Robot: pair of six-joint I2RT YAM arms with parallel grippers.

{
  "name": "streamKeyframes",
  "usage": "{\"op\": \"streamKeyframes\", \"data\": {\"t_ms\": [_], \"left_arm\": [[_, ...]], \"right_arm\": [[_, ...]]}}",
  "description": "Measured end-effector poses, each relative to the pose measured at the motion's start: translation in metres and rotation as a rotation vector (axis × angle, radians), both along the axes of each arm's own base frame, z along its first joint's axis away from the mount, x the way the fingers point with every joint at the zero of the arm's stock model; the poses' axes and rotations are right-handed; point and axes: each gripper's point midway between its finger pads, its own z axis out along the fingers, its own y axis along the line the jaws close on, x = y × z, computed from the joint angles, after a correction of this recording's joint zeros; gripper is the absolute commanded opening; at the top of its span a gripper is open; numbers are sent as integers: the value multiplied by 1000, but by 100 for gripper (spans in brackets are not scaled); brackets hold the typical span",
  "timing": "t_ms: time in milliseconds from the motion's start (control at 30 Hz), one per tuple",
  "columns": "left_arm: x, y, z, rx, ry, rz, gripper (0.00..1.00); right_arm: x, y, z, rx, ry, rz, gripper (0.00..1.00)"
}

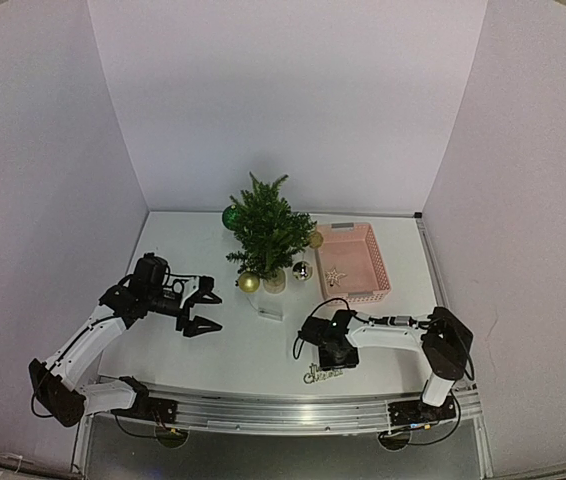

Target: Decorate the small christmas tree

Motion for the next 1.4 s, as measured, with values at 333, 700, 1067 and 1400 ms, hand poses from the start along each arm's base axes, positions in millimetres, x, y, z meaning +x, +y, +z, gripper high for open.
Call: {"op": "streamKeyframes", "data": {"t_ms": [333, 700, 1067, 1400], "left_arm": [[0, 0, -1, 0, -1, 1, 80], [0, 0, -2, 0, 0, 1, 80], [0, 0, -2, 1, 0, 1, 80], [0, 0, -2, 1, 0, 1, 80]], "right_arm": [[-3, 3, -25, 32, 40, -26, 19], [-6, 4, -30, 68, 52, -40, 12], [-2, 17, -29, 100, 55, -27, 0], [8, 33, -26, 160, 20, -3, 0]]}}
